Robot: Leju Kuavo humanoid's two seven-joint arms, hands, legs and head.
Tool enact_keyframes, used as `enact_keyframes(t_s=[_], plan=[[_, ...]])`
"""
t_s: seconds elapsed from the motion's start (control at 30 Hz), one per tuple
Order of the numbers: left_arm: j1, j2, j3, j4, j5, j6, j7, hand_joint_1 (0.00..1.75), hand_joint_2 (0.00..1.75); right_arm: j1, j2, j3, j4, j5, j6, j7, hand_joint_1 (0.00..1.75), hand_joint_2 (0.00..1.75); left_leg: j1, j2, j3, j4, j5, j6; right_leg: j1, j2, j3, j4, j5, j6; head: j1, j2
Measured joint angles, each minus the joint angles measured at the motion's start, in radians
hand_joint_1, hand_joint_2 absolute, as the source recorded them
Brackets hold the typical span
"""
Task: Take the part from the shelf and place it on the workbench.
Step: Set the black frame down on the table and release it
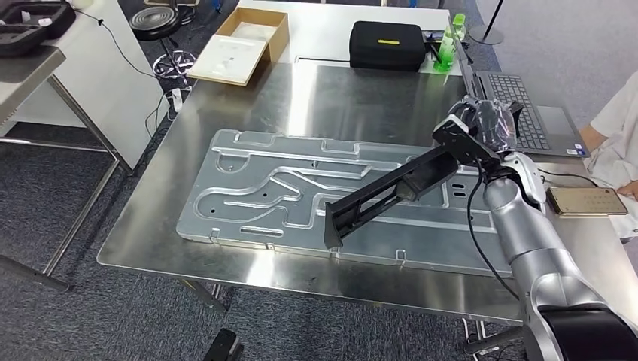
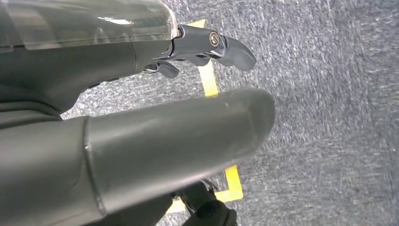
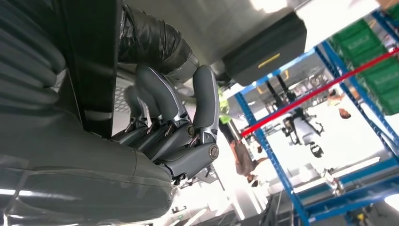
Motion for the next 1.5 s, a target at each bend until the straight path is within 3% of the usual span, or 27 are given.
enact_keyframes(t_s=[0.03,0.1,0.13,0.17,0.2,0.27,0.33,0.43,0.5,0.57,0.6,0.63,0.67,0.77,0.83,0.97,1.03,1.1,1.13,1.17,1.2,1.3,1.33,1.4,1.5], plan=[[0.000,0.000,-0.001,0.000,-0.003,0.004,0.003,0.00,1.75,0.000,0.000,0.000,0.002,0.001,-0.007,0.004,0.00,1.75,0.000,0.001,-0.030,0.067,-0.034,-0.003,0.001,0.000,0.000,0.000,-0.001,-0.004,0.000,0.000],[0.001,0.000,-0.005,0.000,-0.009,0.014,0.013,0.00,1.75,0.001,0.000,0.002,0.008,0.009,-0.021,0.017,0.00,1.75,0.001,0.001,-0.089,0.192,-0.079,-0.004,0.004,-0.001,0.001,0.000,-0.001,-0.007,0.000,0.000],[0.002,0.000,-0.006,0.000,-0.010,0.017,0.017,0.00,1.75,0.001,0.000,0.003,0.012,0.013,-0.028,0.025,0.00,1.75,0.001,0.001,-0.100,0.210,-0.076,-0.003,0.006,-0.001,0.002,0.000,-0.002,-0.007,0.000,0.000],[0.002,0.000,-0.008,0.000,-0.009,0.018,0.019,0.00,1.75,0.001,0.000,0.004,0.016,0.016,-0.033,0.032,0.00,1.75,0.001,0.001,-0.090,0.188,-0.053,0.000,0.008,0.000,0.003,0.001,-0.003,-0.008,0.000,0.000],[0.002,0.000,-0.008,0.000,-0.006,0.018,0.019,0.00,1.75,0.000,0.000,0.004,0.019,0.017,-0.035,0.037,0.00,1.75,0.000,0.001,-0.061,0.126,-0.016,0.005,0.010,0.000,0.006,0.001,-0.003,-0.008,0.000,0.000],[0.000,0.001,-0.008,0.000,-0.001,0.014,0.020,0.00,0.87,-0.002,0.000,0.004,0.024,0.017,-0.039,0.043,0.00,1.75,-0.005,0.001,0.006,-0.018,0.044,0.020,0.014,0.000,0.008,0.002,-0.006,-0.005,0.000,0.000],[-0.001,0.002,-0.008,0.000,0.007,0.008,0.020,0.00,0.00,-0.004,0.000,0.004,0.031,0.018,-0.047,0.047,0.00,1.75,-0.009,0.001,0.036,-0.084,0.058,0.029,0.015,0.001,0.006,0.003,-0.006,0.003,0.000,0.000],[0.001,0.002,-0.007,0.000,0.016,0.005,0.022,0.00,0.00,-0.005,0.000,0.006,0.039,0.019,-0.057,0.049,0.00,1.75,-0.006,0.001,0.044,-0.101,0.066,0.039,0.012,0.001,0.004,0.004,-0.010,0.020,0.001,0.000],[-0.001,0.002,-0.007,0.000,0.020,0.005,0.024,0.00,0.00,-0.006,0.000,0.006,0.041,0.018,-0.059,0.047,0.00,0.87,0.000,0.001,0.051,-0.115,0.075,0.049,0.010,0.002,-0.020,0.061,-0.048,0.028,0.001,0.000],[-0.001,0.002,-0.007,0.000,0.023,0.005,0.025,0.00,0.00,-0.005,0.000,0.006,0.043,0.017,-0.059,0.046,0.00,0.00,-0.001,0.001,0.051,-0.116,0.076,0.052,0.006,0.003,-0.078,0.183,-0.107,0.035,0.001,0.000],[0.000,0.002,-0.007,0.000,0.024,0.005,0.025,0.00,0.00,-0.004,0.000,0.006,0.045,0.016,-0.056,0.047,0.00,0.00,-0.001,0.001,0.051,-0.115,0.076,0.052,0.003,0.002,-0.106,0.237,-0.125,0.039,0.001,0.000],[0.001,0.003,-0.006,0.000,0.026,0.004,0.026,0.00,0.00,-0.002,0.000,0.007,0.048,0.017,-0.052,0.048,0.00,0.00,0.000,0.001,0.051,-0.114,0.075,0.051,0.000,0.002,-0.121,0.263,-0.125,0.042,0.001,0.000],[0.002,0.003,-0.006,0.000,0.027,0.004,0.026,0.00,0.00,-0.001,0.000,0.007,0.050,0.018,-0.047,0.050,0.00,0.00,0.000,0.001,0.051,-0.112,0.073,0.049,-0.003,0.002,-0.118,0.251,-0.106,0.044,0.001,0.000],[0.001,0.003,-0.006,0.000,0.028,0.002,0.026,0.00,0.00,-0.004,0.000,0.009,0.053,0.019,-0.036,0.054,0.00,0.00,0.002,0.000,0.048,-0.097,0.063,0.036,-0.008,0.002,-0.029,0.068,-0.016,0.047,0.001,0.000],[0.001,0.004,-0.006,0.000,0.028,0.001,0.025,0.00,0.00,-0.006,0.000,0.010,0.054,0.019,-0.033,0.056,0.00,0.00,0.000,-0.001,0.045,-0.089,0.058,0.025,-0.003,0.004,-0.001,0.009,-0.004,0.039,0.001,0.000],[0.001,0.005,-0.006,0.000,0.029,-0.001,0.024,0.00,0.00,-0.008,0.000,0.013,0.057,0.017,-0.024,0.057,0.00,0.00,0.000,-0.001,0.036,-0.070,0.042,0.004,-0.004,0.005,-0.003,0.007,-0.001,0.011,0.000,0.000],[0.000,0.005,-0.006,0.000,0.030,-0.003,0.022,0.00,0.00,-0.010,0.001,0.013,0.057,0.014,-0.016,0.056,0.00,0.00,0.002,0.001,-0.004,0.020,-0.013,-0.005,-0.004,0.002,-0.002,0.005,0.000,-0.002,0.000,0.000],[0.002,0.005,-0.006,0.000,0.030,-0.004,0.021,0.00,0.00,-0.011,0.001,0.014,0.058,0.014,-0.013,0.055,0.00,0.00,0.003,0.001,-0.067,0.156,-0.073,-0.009,0.000,0.000,-0.003,0.005,0.000,-0.006,0.000,0.000],[0.003,0.005,-0.006,0.000,0.030,-0.004,0.021,0.00,0.00,-0.010,0.001,0.015,0.060,0.014,-0.012,0.055,0.00,0.00,0.003,0.001,-0.087,0.197,-0.082,-0.009,0.003,0.000,-0.003,0.005,0.000,-0.007,0.000,0.000],[0.004,0.005,-0.006,0.000,0.030,-0.005,0.021,0.00,0.00,-0.010,0.001,0.015,0.061,0.014,-0.011,0.055,0.00,0.00,0.003,0.001,-0.089,0.201,-0.072,-0.007,0.005,0.000,-0.003,0.006,0.000,-0.007,0.000,0.000],[0.004,0.005,-0.006,0.000,0.030,-0.005,0.021,0.00,0.00,-0.010,0.001,0.016,0.062,0.014,-0.010,0.055,0.00,0.00,0.003,0.001,-0.071,0.163,-0.044,-0.003,0.006,0.000,-0.002,0.006,-0.001,-0.008,0.000,0.000],[0.001,0.006,-0.006,0.000,0.030,-0.005,0.018,0.00,0.00,-0.012,0.001,0.016,0.062,0.013,-0.003,0.052,0.00,0.00,-0.002,0.001,0.025,-0.035,0.041,0.016,0.012,0.002,0.001,0.007,-0.002,-0.004,0.000,0.000],[0.001,0.006,-0.006,0.000,0.030,-0.006,0.018,0.00,0.00,-0.012,0.000,0.016,0.062,0.012,0.000,0.052,0.00,0.00,-0.005,0.001,0.041,-0.070,0.049,0.020,0.012,0.002,0.000,0.007,-0.001,0.000,0.001,0.000],[0.001,0.007,-0.005,0.000,0.030,-0.006,0.016,0.00,0.00,-0.013,0.000,0.016,0.062,0.010,0.006,0.051,0.00,0.00,-0.008,0.001,0.047,-0.086,0.051,0.026,0.012,0.003,-0.002,0.005,0.001,0.011,0.000,0.000],[0.000,0.007,-0.005,0.000,0.030,-0.008,0.014,0.00,0.00,-0.017,-0.001,0.017,0.063,0.005,0.013,0.048,0.00,1.31,-0.002,0.003,0.053,-0.105,0.064,0.042,0.008,0.003,-0.015,0.034,-0.023,0.027,0.001,0.000]])
